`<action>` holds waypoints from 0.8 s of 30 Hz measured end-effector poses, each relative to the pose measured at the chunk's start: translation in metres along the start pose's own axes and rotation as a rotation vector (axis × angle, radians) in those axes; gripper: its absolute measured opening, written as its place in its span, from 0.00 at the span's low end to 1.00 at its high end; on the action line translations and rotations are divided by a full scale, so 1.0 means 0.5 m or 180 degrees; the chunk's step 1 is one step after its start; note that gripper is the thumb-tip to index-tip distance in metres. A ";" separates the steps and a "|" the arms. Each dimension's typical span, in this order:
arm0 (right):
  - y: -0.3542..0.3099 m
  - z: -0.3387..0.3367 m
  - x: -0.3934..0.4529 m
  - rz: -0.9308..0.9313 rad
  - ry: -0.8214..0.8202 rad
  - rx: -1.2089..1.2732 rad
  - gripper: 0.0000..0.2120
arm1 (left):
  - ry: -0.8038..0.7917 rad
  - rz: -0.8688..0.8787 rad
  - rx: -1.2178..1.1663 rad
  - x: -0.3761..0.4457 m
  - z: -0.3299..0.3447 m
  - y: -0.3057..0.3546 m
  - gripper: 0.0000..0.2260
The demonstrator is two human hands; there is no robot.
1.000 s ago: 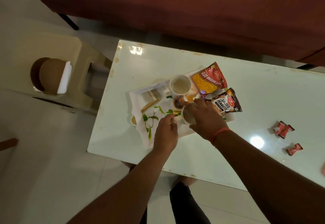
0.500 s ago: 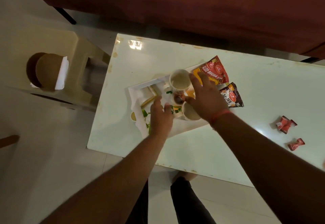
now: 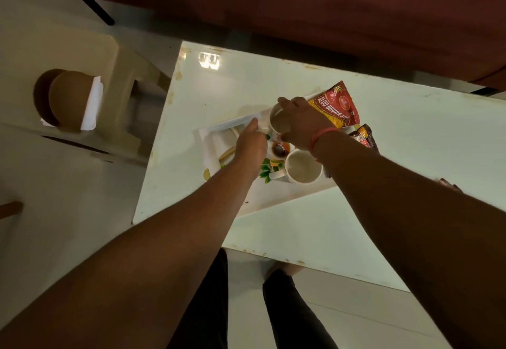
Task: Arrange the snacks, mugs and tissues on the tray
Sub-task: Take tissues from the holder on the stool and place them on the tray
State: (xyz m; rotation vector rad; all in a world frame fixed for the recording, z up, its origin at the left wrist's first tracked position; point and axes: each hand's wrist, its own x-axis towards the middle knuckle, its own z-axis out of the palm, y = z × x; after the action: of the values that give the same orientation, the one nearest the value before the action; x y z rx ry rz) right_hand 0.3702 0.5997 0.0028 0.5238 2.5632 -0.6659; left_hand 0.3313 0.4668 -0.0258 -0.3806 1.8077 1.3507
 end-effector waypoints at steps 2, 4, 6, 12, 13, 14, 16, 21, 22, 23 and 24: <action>-0.004 -0.004 -0.002 0.0006 -0.0099 -0.0082 0.43 | -0.0029 -0.0014 0.0132 -0.002 -0.004 0.010 0.24; -0.014 -0.006 -0.002 -0.0056 -0.0168 -0.0384 0.40 | 0.0024 0.0055 -0.0033 0.003 -0.019 0.014 0.26; -0.040 -0.005 -0.004 -0.0024 0.0120 -0.0526 0.38 | 0.0297 0.0428 0.0866 -0.003 -0.050 0.018 0.26; -0.245 0.049 0.017 -0.0520 0.0791 -0.0114 0.34 | 0.0680 0.1348 0.1641 -0.005 -0.279 0.038 0.23; -0.282 0.065 0.026 -0.0535 0.0656 0.0039 0.33 | 0.0767 0.1497 0.1733 0.002 -0.330 0.043 0.22; -0.329 0.083 0.041 -0.0572 0.0517 0.0190 0.33 | 0.0927 0.1624 0.1793 0.015 -0.396 0.049 0.20; -0.421 0.119 0.070 -0.0681 0.0260 0.0480 0.32 | 0.1410 0.1942 0.1973 0.024 -0.522 0.075 0.16; -0.649 0.160 0.156 -0.0625 -0.0203 0.1447 0.27 | 0.2701 0.2161 0.1950 0.071 -0.785 0.145 0.11; -0.694 0.162 0.179 -0.0569 -0.0266 0.1617 0.26 | 0.2691 0.1984 0.1780 0.083 -0.822 0.156 0.12; -0.731 0.164 0.197 -0.0503 -0.0307 0.1754 0.26 | 0.2516 0.1767 0.1614 0.093 -0.847 0.166 0.13; -0.769 0.167 0.217 -0.0421 -0.0334 0.1863 0.27 | 0.2200 0.1494 0.1417 0.103 -0.868 0.172 0.15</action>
State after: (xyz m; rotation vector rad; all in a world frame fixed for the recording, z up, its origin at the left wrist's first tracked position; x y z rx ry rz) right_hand 0.1310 0.2699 0.0226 0.4813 2.2959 -1.4656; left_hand 0.0552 0.1211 0.0254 -0.1912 2.8409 1.1253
